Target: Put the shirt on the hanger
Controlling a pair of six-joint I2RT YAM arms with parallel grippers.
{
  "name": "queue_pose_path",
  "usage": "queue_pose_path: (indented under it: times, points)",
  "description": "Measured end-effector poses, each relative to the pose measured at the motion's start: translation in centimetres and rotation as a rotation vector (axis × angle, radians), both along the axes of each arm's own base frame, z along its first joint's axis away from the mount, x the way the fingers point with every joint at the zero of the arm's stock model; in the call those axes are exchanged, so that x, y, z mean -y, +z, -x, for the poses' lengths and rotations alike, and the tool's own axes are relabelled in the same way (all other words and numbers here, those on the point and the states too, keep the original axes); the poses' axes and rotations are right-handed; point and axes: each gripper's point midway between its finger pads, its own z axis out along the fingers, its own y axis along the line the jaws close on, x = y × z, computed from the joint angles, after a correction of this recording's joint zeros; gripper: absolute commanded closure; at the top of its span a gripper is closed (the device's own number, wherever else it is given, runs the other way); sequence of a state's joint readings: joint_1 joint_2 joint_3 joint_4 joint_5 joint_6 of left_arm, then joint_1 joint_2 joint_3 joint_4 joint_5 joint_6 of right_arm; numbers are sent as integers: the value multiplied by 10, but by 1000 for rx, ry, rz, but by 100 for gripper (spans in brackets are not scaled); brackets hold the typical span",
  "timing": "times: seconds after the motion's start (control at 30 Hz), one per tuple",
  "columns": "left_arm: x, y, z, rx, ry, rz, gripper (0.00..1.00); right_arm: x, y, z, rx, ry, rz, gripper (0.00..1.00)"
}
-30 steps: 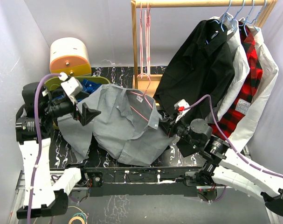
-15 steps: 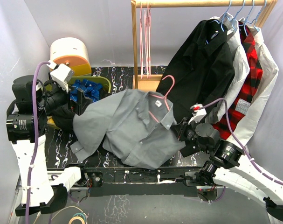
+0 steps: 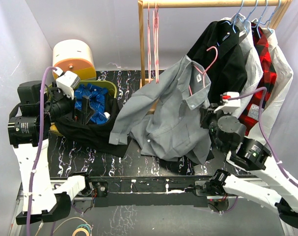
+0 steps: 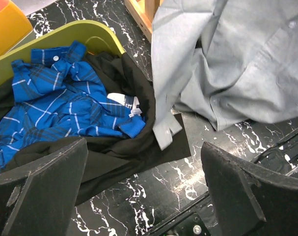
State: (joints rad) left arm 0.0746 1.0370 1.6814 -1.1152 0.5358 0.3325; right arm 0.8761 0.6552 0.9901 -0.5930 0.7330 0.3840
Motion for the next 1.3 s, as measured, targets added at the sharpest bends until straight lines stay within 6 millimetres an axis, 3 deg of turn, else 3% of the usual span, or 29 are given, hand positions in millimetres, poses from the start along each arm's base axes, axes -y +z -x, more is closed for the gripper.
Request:
queue_pose_path:
  times: [0.17,0.27,0.4,0.47,0.53,0.73,0.9,1.13,1.3]
  points:
    - [5,-4,10,-15,-21,19,3,-4,6,-27,29,-68,175,92]
    - [5,-7,12,-30,-12,28,3,-8,6,-56,23,-93,261,92]
    - [2,-16,11,-66,15,28,3,25,13,-111,-19,-172,258,92]
    - [0,-23,11,-87,29,27,3,42,24,-126,-14,-208,238,92]
    - [-1,-32,14,-109,42,25,3,49,45,-134,27,-222,215,92]
    - [-1,-48,28,-132,50,23,3,39,106,-134,196,-175,159,92]
    - [-1,-59,35,-154,59,27,3,40,110,-138,212,-175,189,92]
    - [-13,-63,26,-173,153,22,3,45,120,-181,201,-172,215,92]
    - [-30,-62,15,-172,290,13,3,48,105,-202,166,-151,193,92]
